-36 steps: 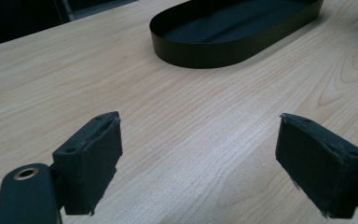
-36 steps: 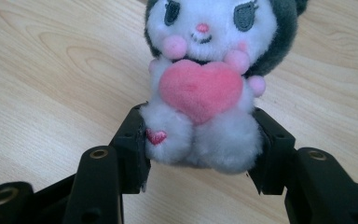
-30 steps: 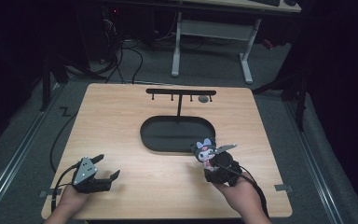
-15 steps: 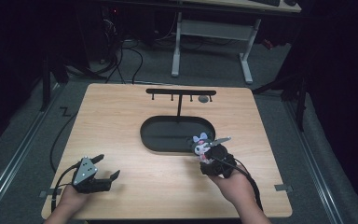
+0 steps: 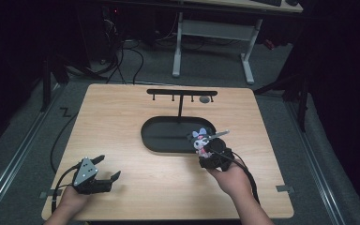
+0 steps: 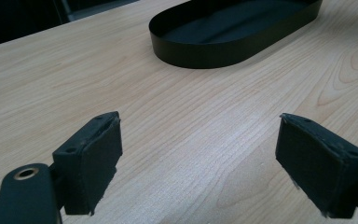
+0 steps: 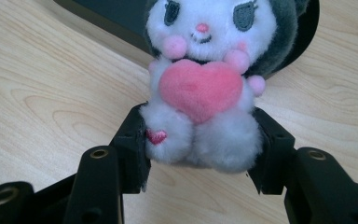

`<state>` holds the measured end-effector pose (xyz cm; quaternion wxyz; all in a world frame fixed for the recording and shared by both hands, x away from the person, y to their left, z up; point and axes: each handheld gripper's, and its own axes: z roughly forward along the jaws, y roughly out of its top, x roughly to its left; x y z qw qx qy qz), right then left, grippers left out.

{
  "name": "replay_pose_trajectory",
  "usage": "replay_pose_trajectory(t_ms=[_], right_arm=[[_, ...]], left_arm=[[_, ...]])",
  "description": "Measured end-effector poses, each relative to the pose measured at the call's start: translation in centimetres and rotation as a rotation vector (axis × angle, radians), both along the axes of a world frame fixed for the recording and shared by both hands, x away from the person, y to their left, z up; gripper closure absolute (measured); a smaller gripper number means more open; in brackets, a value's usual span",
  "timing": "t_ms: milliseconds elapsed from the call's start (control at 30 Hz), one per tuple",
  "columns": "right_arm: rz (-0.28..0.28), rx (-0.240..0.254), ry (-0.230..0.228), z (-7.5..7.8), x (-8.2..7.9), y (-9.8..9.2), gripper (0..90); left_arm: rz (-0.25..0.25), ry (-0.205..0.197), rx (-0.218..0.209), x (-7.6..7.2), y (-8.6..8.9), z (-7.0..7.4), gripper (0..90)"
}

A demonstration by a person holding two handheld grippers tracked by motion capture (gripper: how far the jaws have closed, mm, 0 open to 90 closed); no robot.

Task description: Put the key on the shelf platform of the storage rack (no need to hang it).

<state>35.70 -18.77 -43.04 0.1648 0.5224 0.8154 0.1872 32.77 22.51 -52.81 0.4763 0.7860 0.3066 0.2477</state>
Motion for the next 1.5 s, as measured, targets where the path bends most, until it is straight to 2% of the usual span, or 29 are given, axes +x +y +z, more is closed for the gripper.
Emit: replay_pose_trajectory(t_ms=[700, 1367, 1500], right_arm=[[-0.046, 0.041, -0.011, -0.7, 3.7, 0.3, 48.0], [-0.081, 0.046, 0.006, -2.6, 8.0, 1.7, 48.1], [-0.101, 0.062, -0.001, -2.7, 8.7, 1.6, 48.1]], left_arm=[[0.000, -0.002, 0.000, 0.0, 0.0, 0.0, 15.4], [0.000, -0.003, -0.008, -0.1, 0.1, 0.0, 15.5], [0.001, -0.003, -0.011, -0.1, 0.1, 0.0, 15.5]])
